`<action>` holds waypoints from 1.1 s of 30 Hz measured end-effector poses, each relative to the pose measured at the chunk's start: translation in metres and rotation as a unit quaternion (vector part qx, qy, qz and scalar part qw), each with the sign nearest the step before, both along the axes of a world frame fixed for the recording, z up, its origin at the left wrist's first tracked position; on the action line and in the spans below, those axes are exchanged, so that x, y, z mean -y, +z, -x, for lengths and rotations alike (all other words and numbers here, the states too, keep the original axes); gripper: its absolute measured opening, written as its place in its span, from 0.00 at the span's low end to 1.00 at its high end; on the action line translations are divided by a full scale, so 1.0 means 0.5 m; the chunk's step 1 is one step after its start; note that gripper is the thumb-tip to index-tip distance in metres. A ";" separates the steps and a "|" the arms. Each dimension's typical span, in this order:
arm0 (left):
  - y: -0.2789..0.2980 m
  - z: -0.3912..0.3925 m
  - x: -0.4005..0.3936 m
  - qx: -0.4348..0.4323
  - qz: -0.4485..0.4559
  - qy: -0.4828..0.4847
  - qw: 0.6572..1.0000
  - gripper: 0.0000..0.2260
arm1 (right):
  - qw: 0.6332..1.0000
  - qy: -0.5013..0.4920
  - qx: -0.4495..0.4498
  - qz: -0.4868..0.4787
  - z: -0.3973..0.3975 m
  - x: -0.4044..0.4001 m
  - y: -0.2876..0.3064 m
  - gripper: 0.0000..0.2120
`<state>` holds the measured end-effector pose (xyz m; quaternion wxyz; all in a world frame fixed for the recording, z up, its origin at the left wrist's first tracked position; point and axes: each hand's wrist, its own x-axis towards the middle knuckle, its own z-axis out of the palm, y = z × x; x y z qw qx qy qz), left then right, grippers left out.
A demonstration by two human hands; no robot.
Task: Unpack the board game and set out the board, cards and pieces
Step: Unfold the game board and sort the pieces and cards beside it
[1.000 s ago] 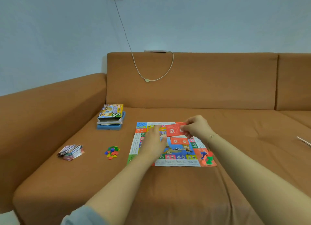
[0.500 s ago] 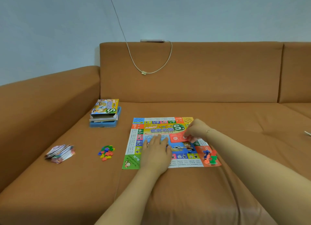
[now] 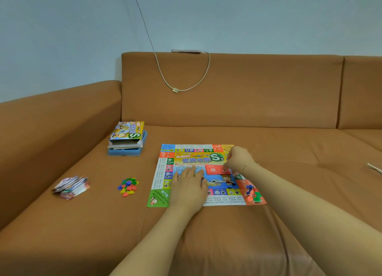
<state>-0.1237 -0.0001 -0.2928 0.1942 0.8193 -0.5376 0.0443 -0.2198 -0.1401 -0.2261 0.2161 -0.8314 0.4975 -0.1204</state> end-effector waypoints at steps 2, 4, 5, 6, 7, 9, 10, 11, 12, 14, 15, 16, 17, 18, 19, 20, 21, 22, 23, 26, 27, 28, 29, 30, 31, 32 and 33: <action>0.008 0.001 -0.004 -0.007 0.036 -0.014 0.999 0.17 | 1.000 0.009 0.020 0.019 0.004 -0.004 0.007 0.06; 0.022 0.005 -0.017 -0.025 0.114 -0.020 0.993 0.14 | 0.998 0.018 0.053 0.016 0.010 -0.009 0.019 0.09; 0.032 0.008 -0.026 -0.037 0.152 -0.011 0.988 0.13 | 0.997 0.028 0.071 0.007 0.014 -0.014 0.028 0.09; 0.042 0.011 -0.035 -0.048 0.182 0.002 0.982 0.13 | 0.995 0.042 0.088 -0.005 0.020 -0.018 0.036 0.08; 0.053 0.015 -0.051 -0.057 0.199 0.016 0.978 0.12 | 0.992 0.059 0.108 -0.020 0.026 -0.030 0.049 0.07; 0.073 0.019 -0.078 -0.066 0.203 0.035 0.976 0.13 | 0.985 0.092 0.139 -0.041 0.039 -0.053 0.067 0.05; 0.083 0.022 -0.094 -0.066 0.191 0.045 0.978 0.13 | 0.982 0.110 0.147 -0.043 0.045 -0.069 0.075 0.04; 0.092 0.023 -0.109 -0.070 0.174 0.057 0.981 0.14 | 0.979 0.126 0.152 -0.043 0.052 -0.087 0.082 0.03; 0.100 0.026 -0.126 -0.073 0.161 0.069 0.982 0.14 | 0.976 0.141 0.159 -0.043 0.060 -0.107 0.088 0.03; 0.112 0.027 -0.155 -0.083 0.148 0.089 0.982 0.15 | 0.969 0.171 0.173 -0.054 0.069 -0.146 0.095 0.03; 0.116 0.028 -0.168 -0.093 0.146 0.095 0.980 0.15 | 0.965 0.183 0.176 -0.060 0.072 -0.164 0.096 0.03; 0.119 0.034 -0.186 -0.103 0.145 0.101 0.979 0.15 | 0.962 0.196 0.177 -0.063 0.080 -0.186 0.097 0.03; 0.122 0.037 -0.202 -0.110 0.139 0.106 0.978 0.15 | 0.960 0.210 0.176 -0.063 0.085 -0.204 0.097 0.02; 0.124 0.038 -0.216 -0.114 0.131 0.112 0.978 0.15 | 0.956 0.224 0.176 -0.064 0.087 -0.220 0.095 0.02; 0.127 0.042 -0.233 -0.115 0.123 0.118 0.979 0.15 | 0.954 0.238 0.172 -0.064 0.091 -0.238 0.095 0.03; 0.129 0.040 -0.245 -0.116 0.116 0.125 0.979 0.15 | 0.953 0.248 0.164 -0.061 0.092 -0.251 0.093 0.03; 0.132 0.040 -0.260 -0.113 0.107 0.134 0.979 0.14 | 0.952 0.256 0.156 -0.055 0.092 -0.264 0.092 0.03; 0.137 0.038 -0.271 -0.108 0.097 0.142 0.979 0.13 | 0.951 0.264 0.152 -0.050 0.090 -0.272 0.088 0.03; 0.142 0.038 -0.287 -0.101 0.084 0.151 0.980 0.12 | 0.948 0.275 0.155 -0.052 0.089 -0.283 0.084 0.03; 0.158 0.025 -0.318 -0.077 0.047 0.170 0.981 0.12 | 0.939 0.294 0.169 -0.051 0.079 -0.302 0.066 0.03; 0.164 0.019 -0.326 -0.066 0.035 0.178 0.981 0.11 | 0.937 0.300 0.173 -0.043 0.076 -0.306 0.060 0.04; 0.173 0.013 -0.332 -0.053 0.020 0.186 0.981 0.11 | 0.935 0.305 0.179 -0.037 0.071 -0.308 0.054 0.05; 0.180 0.008 -0.341 -0.041 0.003 0.198 0.979 0.12 | 0.932 0.311 0.185 -0.032 0.065 -0.311 0.046 0.05; 0.190 0.003 -0.349 -0.033 -0.013 0.209 0.977 0.12 | 0.930 0.313 0.190 -0.026 0.059 -0.312 0.039 0.06; 0.197 -0.001 -0.355 -0.031 -0.023 0.216 0.976 0.11 | 0.929 0.313 0.194 -0.021 0.053 -0.312 0.031 0.06; 0.204 -0.007 -0.364 -0.030 -0.027 0.221 0.974 0.11 | 0.928 0.315 0.199 -0.018 0.041 -0.313 0.022 0.07; 0.209 -0.015 -0.372 -0.027 -0.029 0.224 0.974 0.11 | 0.926 0.314 0.208 -0.018 0.029 -0.315 0.011 0.08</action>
